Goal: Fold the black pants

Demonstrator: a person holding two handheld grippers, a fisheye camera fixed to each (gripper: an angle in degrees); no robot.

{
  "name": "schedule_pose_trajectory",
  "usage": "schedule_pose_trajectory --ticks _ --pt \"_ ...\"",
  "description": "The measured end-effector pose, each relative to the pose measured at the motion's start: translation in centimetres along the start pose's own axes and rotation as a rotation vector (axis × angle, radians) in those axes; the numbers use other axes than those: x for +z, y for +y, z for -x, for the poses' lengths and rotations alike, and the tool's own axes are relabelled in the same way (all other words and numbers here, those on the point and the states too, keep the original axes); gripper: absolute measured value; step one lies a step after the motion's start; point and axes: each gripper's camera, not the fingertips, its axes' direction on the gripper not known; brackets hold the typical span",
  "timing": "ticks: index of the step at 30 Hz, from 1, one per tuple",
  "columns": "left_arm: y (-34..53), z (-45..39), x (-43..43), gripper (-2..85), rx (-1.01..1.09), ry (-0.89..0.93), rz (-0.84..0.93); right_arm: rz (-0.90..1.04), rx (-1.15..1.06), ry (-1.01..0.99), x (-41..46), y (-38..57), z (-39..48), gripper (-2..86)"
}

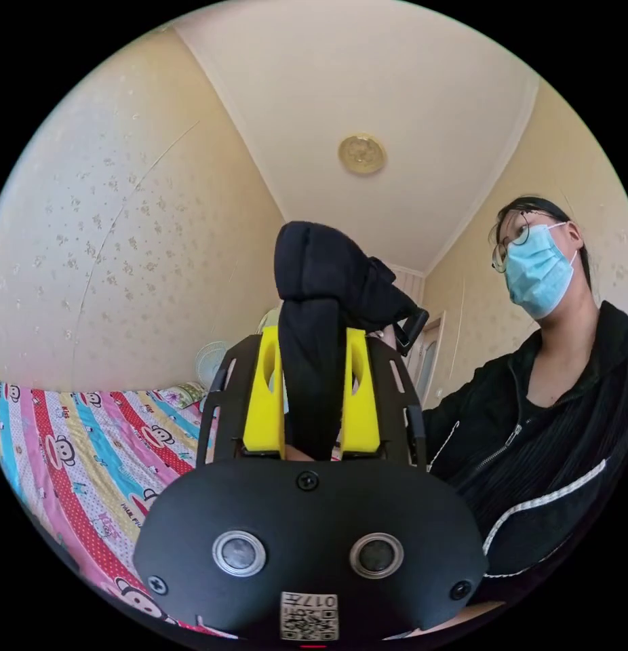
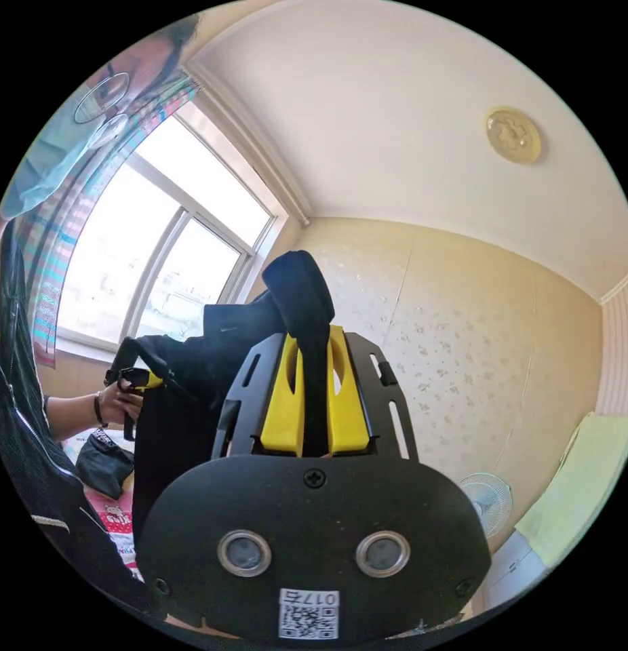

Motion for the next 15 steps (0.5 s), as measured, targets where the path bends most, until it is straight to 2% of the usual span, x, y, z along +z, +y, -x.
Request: schedule_pose_trajectory --ticks 4,9,15 --pt "3.5 -1.6 -0.7 11.8 -0.032 -0.013 0.006 0.011 -0.041 -0.016 0.9 -2.2 1.7 6.3" --pt "6.7 -5.0 -1.3 7.0 -0.076 -0.047 -0.083 0.032 -0.049 0.0 1.2 -3.5 2.6 6.3" --pt "4.1 -11.0 -2.6 6.0 -0.016 -0.147 -0.105 0.081 -0.052 0.033 0.2 -4.6 2.8 6.4"
